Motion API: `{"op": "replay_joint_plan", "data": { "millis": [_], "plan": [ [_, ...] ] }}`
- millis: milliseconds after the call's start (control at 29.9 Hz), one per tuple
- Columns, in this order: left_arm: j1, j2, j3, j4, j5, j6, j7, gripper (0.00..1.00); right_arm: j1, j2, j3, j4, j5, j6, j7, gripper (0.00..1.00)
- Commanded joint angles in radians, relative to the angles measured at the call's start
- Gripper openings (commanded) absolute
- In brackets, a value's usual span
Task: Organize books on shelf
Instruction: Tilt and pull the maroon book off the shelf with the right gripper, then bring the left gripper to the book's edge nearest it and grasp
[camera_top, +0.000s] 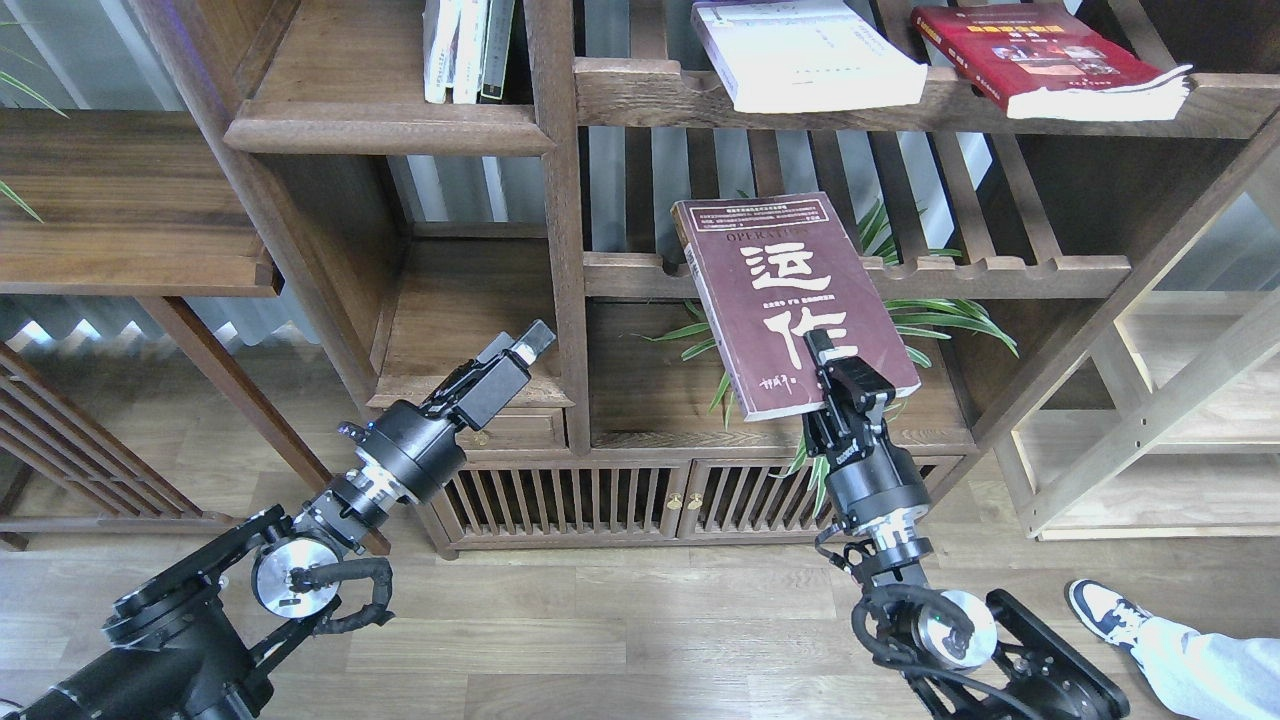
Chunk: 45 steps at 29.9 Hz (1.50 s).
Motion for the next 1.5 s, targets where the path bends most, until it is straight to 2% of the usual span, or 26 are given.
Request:
{"op": "replay_joint_plan", "data": {
  "millis": [0,167,234,301,434,501,769,1069,1270,1471],
  "plan": [
    [0.002,0.000,0.001,-0.006,-0.001,0.000,0.001,1.00,-0.002,0.004,-0.040,0.003,-0.013,0.000,0.000,0.04],
    [0.005,-0.006,0.004,-0.003,-0.044,0.000,-0.001,0.99,0.000,0.021,-0.061,0.003,-0.038,0.000,0.000,0.04],
    [0.003,-0.006,0.018,-0.003,-0.119,0.000,0.012,0.99,0.000,0.022,-0.063,0.003,-0.039,0.000,-0.002,0.04],
    [-0.001,-0.007,0.049,-0.001,-0.193,0.000,0.053,0.99,0.001,0.022,-0.067,0.003,-0.044,0.000,-0.008,0.04],
    [0.005,-0.003,0.075,0.000,-0.349,0.000,0.176,0.99,0.007,0.024,-0.092,0.003,-0.047,0.000,-0.012,0.04],
    [0.005,-0.001,0.075,0.000,-0.395,0.000,0.209,0.99,0.007,0.025,-0.109,0.003,-0.051,0.000,-0.015,0.04],
    [0.002,0.000,0.076,-0.015,-0.486,0.000,0.236,0.99,0.003,0.057,-0.144,0.000,-0.107,0.000,-0.031,0.04],
    [0.003,0.051,0.072,-0.070,-0.632,0.000,0.366,0.99,-0.007,0.059,-0.166,-0.010,-0.121,0.000,-0.035,0.04],
    [0.014,0.077,0.076,-0.069,-0.629,0.000,0.400,0.99,-0.014,0.073,-0.173,-0.010,-0.140,0.000,-0.049,0.04],
    [0.013,0.079,0.075,-0.067,-0.629,0.000,0.404,0.99,-0.011,0.094,-0.204,-0.010,-0.156,0.000,-0.071,0.04]
  ]
}}
